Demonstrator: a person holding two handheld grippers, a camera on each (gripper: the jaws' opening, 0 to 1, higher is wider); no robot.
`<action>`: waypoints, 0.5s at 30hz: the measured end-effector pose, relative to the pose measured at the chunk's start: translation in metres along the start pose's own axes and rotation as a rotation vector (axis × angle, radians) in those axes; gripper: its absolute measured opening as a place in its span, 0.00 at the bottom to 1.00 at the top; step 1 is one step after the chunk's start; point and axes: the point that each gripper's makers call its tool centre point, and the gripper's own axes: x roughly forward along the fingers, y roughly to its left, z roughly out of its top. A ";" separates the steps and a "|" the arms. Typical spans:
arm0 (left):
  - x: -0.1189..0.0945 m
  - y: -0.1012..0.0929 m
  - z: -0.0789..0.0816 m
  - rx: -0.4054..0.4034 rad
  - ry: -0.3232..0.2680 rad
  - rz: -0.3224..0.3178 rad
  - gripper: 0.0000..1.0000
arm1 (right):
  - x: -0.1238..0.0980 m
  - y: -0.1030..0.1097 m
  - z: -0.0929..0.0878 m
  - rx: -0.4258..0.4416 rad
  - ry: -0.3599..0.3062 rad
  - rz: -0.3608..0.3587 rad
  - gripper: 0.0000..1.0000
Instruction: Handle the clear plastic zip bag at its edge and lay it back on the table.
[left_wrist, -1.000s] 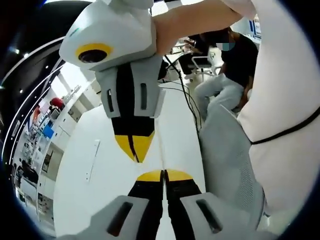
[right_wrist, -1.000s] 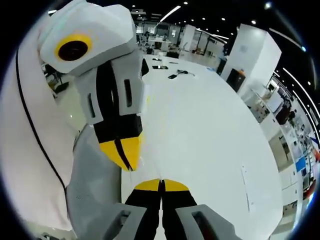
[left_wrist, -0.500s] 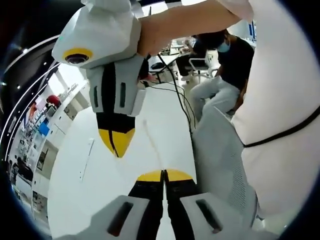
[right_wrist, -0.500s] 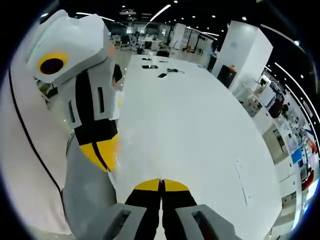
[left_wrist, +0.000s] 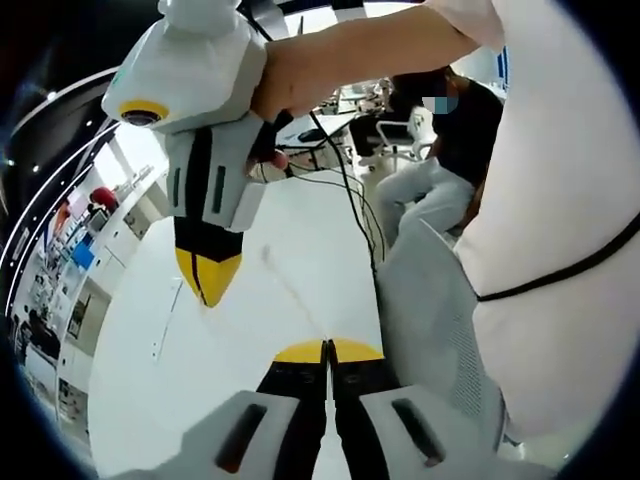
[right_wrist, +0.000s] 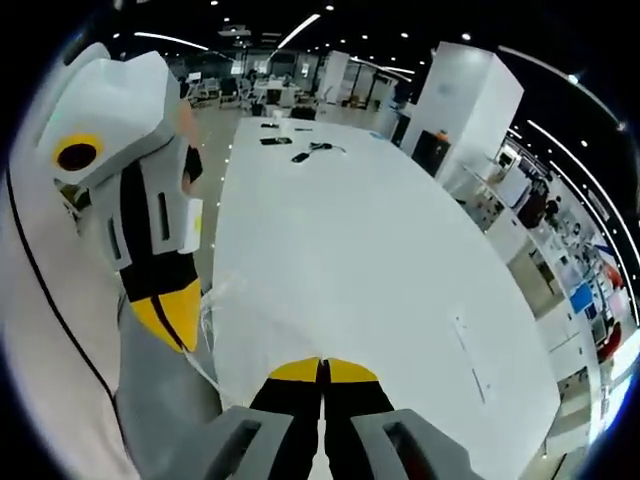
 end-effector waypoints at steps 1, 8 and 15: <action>0.000 0.000 0.001 0.001 -0.004 0.003 0.00 | 0.000 -0.002 0.001 0.004 -0.005 -0.008 0.00; -0.003 0.000 0.002 -0.002 -0.011 0.017 0.00 | -0.002 -0.009 0.005 0.034 -0.028 -0.032 0.00; -0.003 0.001 0.001 0.000 -0.018 0.030 0.00 | -0.007 -0.015 0.011 0.059 -0.058 -0.055 0.00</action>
